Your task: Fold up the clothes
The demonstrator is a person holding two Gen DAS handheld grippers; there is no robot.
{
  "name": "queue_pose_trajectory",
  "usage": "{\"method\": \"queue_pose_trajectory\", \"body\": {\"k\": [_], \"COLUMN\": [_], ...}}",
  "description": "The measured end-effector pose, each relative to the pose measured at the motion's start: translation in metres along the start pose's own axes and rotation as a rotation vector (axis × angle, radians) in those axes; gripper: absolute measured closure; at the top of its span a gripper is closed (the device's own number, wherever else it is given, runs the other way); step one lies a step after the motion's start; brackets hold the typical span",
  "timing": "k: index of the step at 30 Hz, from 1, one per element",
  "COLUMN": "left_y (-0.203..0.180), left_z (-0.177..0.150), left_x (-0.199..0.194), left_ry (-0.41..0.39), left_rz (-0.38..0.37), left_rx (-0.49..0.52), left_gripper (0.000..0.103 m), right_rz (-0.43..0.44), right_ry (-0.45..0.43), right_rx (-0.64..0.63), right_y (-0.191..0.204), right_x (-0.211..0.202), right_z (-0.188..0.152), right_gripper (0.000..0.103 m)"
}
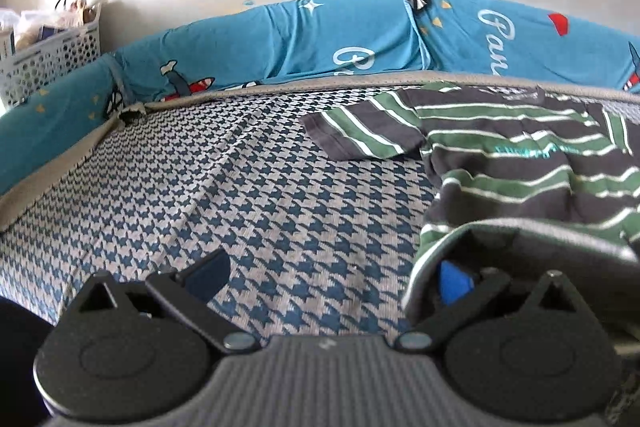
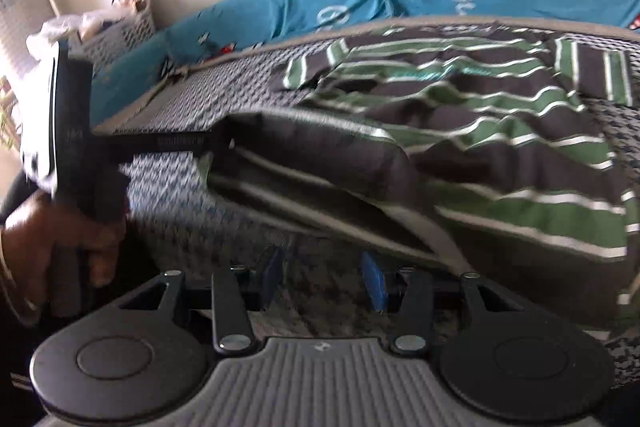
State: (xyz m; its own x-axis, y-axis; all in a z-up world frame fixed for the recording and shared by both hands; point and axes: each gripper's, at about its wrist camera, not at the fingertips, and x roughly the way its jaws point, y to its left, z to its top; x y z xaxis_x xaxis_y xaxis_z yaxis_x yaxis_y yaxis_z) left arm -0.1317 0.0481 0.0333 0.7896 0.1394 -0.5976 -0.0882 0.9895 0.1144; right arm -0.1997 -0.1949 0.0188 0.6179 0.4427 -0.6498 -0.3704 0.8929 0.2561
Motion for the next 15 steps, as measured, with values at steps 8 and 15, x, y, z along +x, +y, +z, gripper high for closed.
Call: {"method": "queue_pose_trajectory", "body": {"k": [8,15], "left_y": [0.004,0.008], "left_z": [0.005,0.014], "left_x": [0.005,0.009], "left_ry": [0.0,-0.01], "left_rz": [0.008,0.018], "left_rx": [-0.011,-0.029], "left_gripper": [0.0,0.0], "right_rz": [-0.196,-0.358], "right_ry": [0.043,-0.081], "right_rx": [0.08,0.194], "right_y": [-0.018,-0.043], "right_x": [0.006,-0.015], "right_z": [-0.004,0.006], "right_gripper": [0.061,0.061]}}
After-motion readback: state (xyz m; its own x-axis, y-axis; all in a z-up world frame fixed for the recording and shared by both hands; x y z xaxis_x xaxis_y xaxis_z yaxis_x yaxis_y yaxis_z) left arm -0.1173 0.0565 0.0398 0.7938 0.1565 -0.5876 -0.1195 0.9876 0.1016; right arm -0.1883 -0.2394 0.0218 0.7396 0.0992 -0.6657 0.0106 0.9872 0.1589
